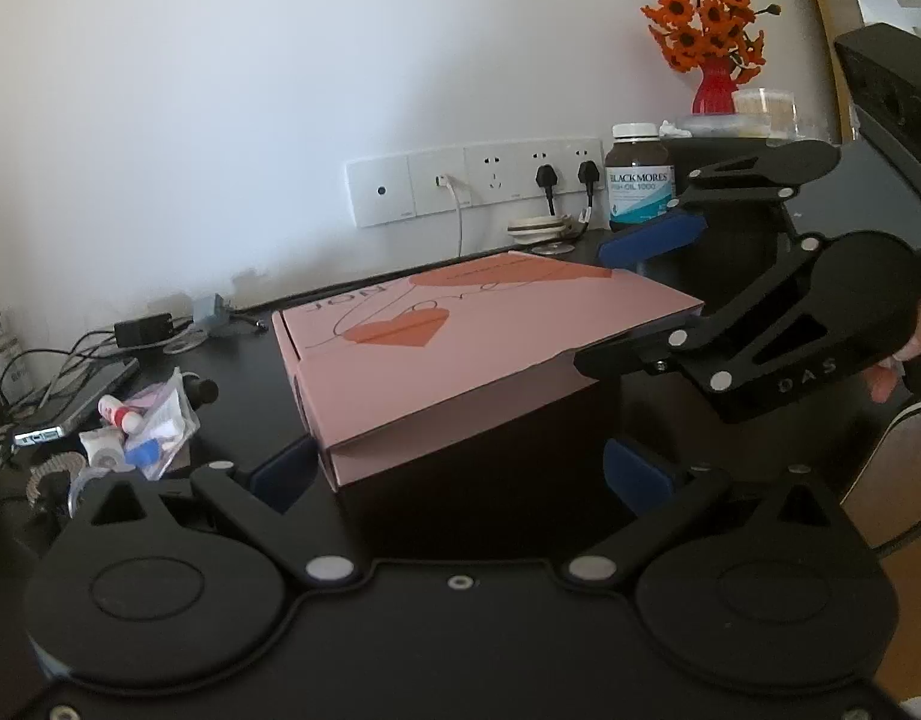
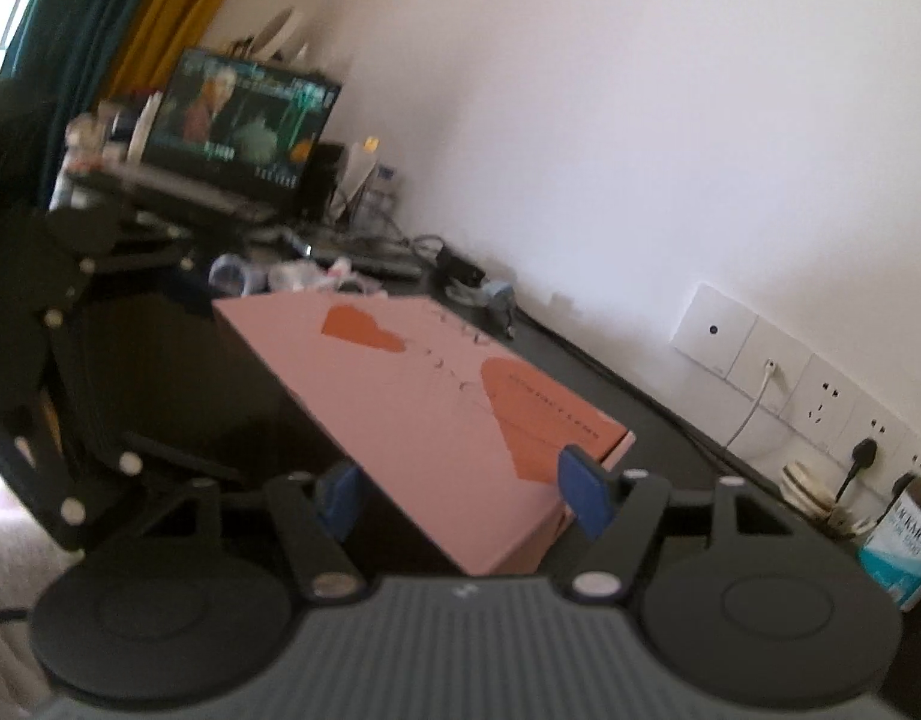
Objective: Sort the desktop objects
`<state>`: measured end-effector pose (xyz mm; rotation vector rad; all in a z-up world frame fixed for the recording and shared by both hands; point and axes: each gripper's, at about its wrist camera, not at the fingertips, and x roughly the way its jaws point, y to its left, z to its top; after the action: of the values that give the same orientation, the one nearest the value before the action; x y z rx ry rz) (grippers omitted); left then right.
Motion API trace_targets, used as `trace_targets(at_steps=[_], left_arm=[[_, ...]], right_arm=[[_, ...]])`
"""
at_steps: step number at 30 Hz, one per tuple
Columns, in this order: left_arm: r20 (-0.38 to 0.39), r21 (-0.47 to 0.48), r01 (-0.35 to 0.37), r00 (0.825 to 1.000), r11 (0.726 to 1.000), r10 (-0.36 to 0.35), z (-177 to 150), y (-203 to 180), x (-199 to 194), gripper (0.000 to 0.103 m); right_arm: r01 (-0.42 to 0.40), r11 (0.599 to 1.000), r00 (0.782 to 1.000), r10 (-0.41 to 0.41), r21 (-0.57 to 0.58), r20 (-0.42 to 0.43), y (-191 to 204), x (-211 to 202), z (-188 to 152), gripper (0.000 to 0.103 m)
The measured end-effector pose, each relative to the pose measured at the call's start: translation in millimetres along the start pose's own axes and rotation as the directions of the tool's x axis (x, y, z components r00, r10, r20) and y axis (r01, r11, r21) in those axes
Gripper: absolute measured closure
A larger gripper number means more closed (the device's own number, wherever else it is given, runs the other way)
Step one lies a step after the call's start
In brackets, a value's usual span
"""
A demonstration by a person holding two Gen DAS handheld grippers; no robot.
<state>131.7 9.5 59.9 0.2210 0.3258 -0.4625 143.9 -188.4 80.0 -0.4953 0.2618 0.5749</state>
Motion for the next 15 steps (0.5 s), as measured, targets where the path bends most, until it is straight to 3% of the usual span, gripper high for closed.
trace_targets(at_steps=[4, 10, 15], left_arm=[[-0.016, -0.022, 0.009, 1.0, 1.0, -0.009, 2, 6, 5, 0.0], [-0.055, -0.064, 0.024, 0.998, 0.998, -0.027, 5, 13, 13, 0.0], [-0.05, -0.072, 0.029, 0.998, 0.997, -0.032, 7, 14, 12, 0.0]], right_arm=[[0.001, 1.0, 1.0, -0.001, 0.012, 0.007, 0, -1, 0, 0.035], [0.027, 0.997, 1.0, -0.028, -0.077, -0.012, 12, 0, -3, 0.033], [0.002, 0.998, 1.0, -0.003, -0.064, -0.011, 11, -4, -1, 0.029]])
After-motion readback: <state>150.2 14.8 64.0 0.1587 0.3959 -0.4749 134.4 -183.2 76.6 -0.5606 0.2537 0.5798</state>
